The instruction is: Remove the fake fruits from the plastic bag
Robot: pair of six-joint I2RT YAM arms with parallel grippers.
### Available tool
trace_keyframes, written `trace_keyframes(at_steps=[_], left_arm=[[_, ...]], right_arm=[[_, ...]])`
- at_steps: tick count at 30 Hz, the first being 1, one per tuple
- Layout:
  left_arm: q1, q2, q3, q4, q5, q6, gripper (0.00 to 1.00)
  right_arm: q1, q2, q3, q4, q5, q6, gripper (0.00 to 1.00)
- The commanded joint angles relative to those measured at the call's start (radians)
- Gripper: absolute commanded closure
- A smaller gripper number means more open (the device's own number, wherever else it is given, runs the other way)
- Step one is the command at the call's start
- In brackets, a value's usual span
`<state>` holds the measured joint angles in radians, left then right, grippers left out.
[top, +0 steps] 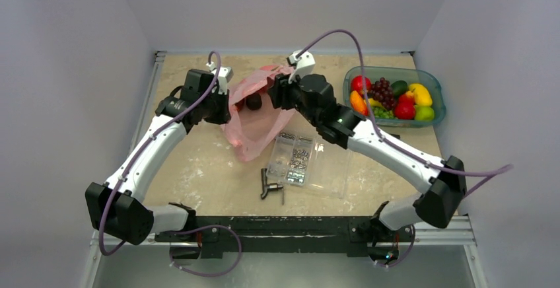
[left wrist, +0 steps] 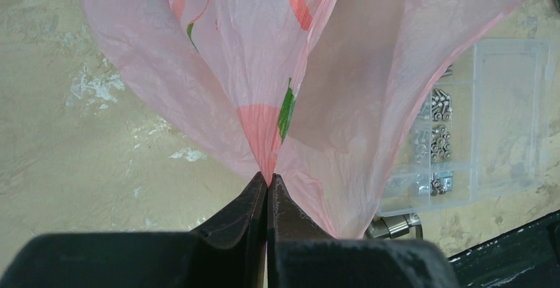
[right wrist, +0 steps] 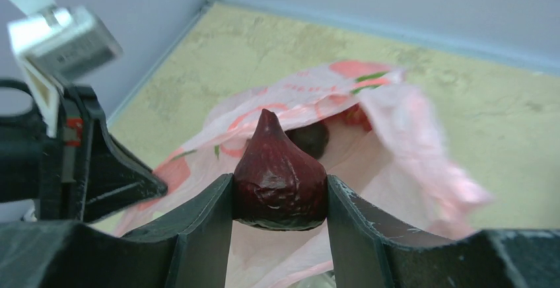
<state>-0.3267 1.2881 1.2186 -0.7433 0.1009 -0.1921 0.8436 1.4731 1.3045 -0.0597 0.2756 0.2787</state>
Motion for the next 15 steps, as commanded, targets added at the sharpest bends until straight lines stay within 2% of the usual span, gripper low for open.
trace_keyframes(at_steps=[1, 5, 11, 15], left_arm=[[0.009, -0.028, 0.009, 0.017, 0.007, -0.012, 1.0], [0.009, -0.033, 0.006, 0.02, 0.009, -0.012, 1.0], [0.009, -0.032, 0.005, 0.021, 0.024, -0.013, 1.0], [0.01, -0.032, 0.003, 0.021, 0.031, -0.013, 1.0]], right_arm=[[-0.022, -0.129, -0.033, 0.024, 0.177, -0.049, 1.0], [-0.123, -0.181, -0.073, 0.007, 0.253, -0.036, 1.0], [-0.397, -0.248, -0.197, -0.022, 0.342, 0.114, 1.0], [-0.595, -0.182, -0.249, -0.072, 0.304, 0.181, 1.0]])
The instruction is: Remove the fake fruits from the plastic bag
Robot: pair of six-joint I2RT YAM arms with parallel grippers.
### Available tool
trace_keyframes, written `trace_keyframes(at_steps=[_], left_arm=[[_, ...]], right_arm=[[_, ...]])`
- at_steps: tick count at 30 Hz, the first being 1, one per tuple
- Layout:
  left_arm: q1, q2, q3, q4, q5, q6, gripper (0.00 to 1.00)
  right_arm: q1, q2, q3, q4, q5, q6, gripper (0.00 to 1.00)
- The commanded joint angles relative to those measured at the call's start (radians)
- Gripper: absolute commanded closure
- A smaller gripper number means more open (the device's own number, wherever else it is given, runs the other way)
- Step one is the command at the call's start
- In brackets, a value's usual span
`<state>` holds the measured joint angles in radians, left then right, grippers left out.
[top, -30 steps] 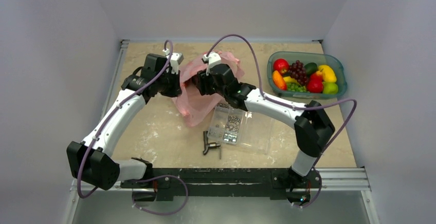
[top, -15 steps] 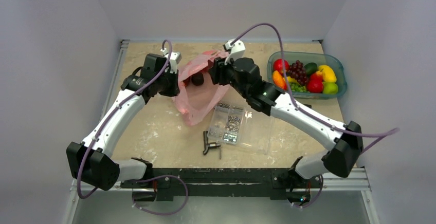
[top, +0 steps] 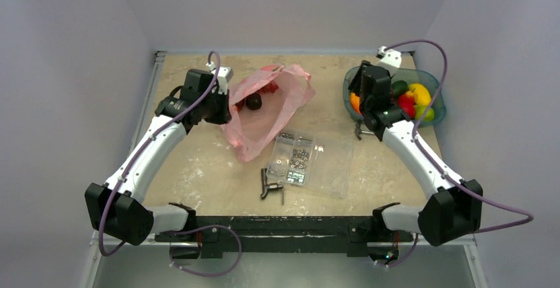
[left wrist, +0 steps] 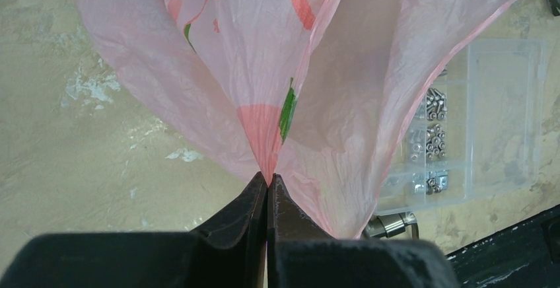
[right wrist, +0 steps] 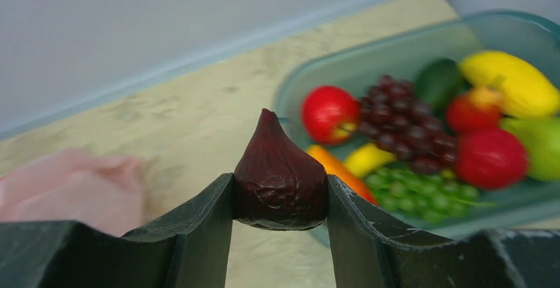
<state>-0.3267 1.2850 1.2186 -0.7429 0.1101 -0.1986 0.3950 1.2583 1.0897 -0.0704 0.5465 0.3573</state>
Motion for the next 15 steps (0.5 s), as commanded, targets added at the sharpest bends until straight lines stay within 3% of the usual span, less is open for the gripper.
trace_keyframes(at_steps=[1, 7, 15], left_arm=[[0.009, -0.027, 0.003, 0.021, 0.021, -0.007, 1.0], [0.01, -0.027, 0.003, 0.022, 0.027, -0.007, 1.0], [0.009, -0.022, 0.004, 0.022, 0.029, -0.009, 1.0]], right_arm=[[-0.178, 0.06, -0.035, -0.084, 0.02, 0.119, 1.0], [-0.249, 0.185, -0.038, -0.139, 0.022, 0.142, 1.0], [-0.252, 0.242, -0.058, -0.108, 0.089, 0.08, 0.5]])
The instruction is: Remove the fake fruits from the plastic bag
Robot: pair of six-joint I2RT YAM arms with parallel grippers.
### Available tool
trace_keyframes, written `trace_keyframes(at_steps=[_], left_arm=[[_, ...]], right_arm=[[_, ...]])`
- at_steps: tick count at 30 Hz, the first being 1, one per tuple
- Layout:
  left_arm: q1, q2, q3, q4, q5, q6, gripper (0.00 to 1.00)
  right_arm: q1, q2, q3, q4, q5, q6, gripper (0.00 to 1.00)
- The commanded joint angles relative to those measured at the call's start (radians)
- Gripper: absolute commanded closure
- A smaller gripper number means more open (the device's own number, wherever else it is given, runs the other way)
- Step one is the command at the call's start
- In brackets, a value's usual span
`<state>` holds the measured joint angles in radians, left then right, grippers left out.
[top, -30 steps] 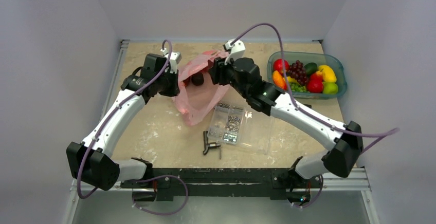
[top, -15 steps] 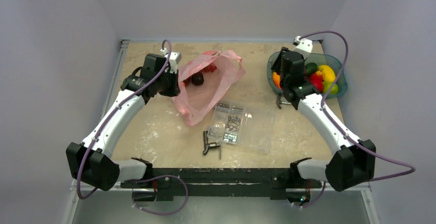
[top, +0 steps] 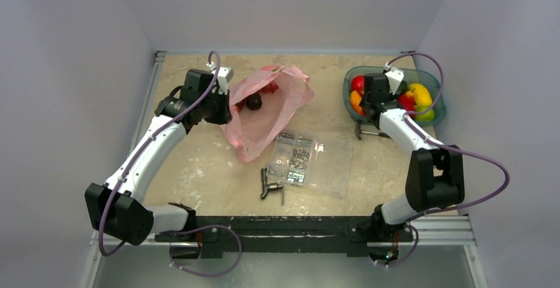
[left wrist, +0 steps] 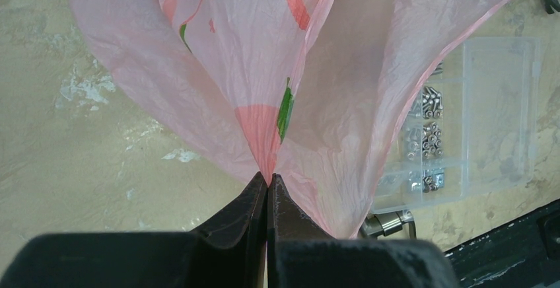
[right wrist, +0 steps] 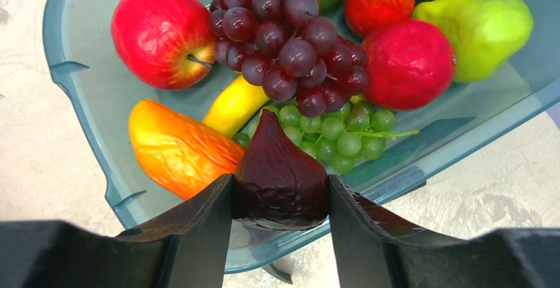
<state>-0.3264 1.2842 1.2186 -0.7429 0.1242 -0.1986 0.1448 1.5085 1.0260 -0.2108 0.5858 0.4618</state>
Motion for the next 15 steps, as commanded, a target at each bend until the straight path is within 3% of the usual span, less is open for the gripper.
trace_keyframes(at_steps=[1, 7, 15], left_arm=[[0.009, -0.018, 0.004, 0.023, 0.019, -0.009, 1.0], [0.009, -0.007, 0.004, 0.02, 0.022, -0.007, 1.0], [0.009, -0.012, 0.003, 0.022, 0.025, -0.008, 1.0]], right_arm=[[-0.003, -0.01, 0.006, 0.034, 0.04, -0.03, 0.45], [-0.001, -0.019, -0.004, 0.081, -0.064, -0.071, 0.15], [0.092, -0.1, 0.026, 0.103, -0.266, -0.153, 0.12]])
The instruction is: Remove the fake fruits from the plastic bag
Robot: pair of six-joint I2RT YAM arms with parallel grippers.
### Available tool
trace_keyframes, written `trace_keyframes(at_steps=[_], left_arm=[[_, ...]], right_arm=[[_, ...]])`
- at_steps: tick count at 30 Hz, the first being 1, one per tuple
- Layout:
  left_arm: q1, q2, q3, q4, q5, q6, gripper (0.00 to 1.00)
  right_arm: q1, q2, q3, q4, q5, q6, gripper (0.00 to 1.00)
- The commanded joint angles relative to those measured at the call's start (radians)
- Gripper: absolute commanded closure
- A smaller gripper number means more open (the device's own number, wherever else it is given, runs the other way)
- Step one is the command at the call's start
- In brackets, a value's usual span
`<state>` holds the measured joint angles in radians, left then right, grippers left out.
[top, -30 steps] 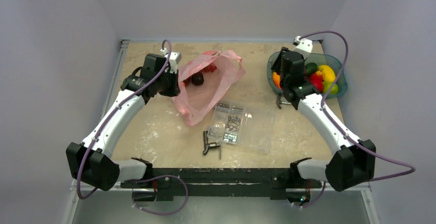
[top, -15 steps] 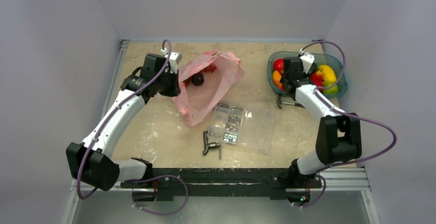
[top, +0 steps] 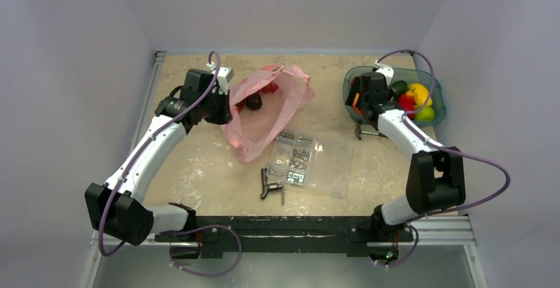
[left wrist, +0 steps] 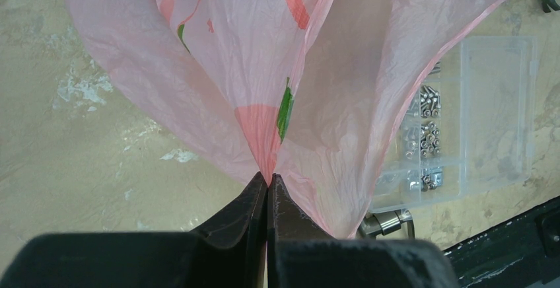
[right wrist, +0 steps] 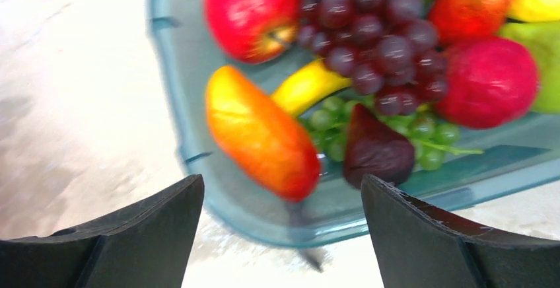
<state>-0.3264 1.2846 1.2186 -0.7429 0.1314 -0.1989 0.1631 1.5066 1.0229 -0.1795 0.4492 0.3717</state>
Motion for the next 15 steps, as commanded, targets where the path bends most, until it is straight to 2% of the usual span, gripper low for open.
trace_keyframes(at_steps=[1, 15], left_arm=[[0.009, -0.012, 0.004, 0.022, 0.021, -0.008, 1.0], [0.009, -0.015, 0.004, 0.022, 0.025, -0.01, 1.0]], right_arm=[[0.105, -0.117, 0.029, 0.082, -0.142, -0.073, 0.1], [0.478, -0.235, 0.218, 0.099, -0.296, -0.168, 0.1]])
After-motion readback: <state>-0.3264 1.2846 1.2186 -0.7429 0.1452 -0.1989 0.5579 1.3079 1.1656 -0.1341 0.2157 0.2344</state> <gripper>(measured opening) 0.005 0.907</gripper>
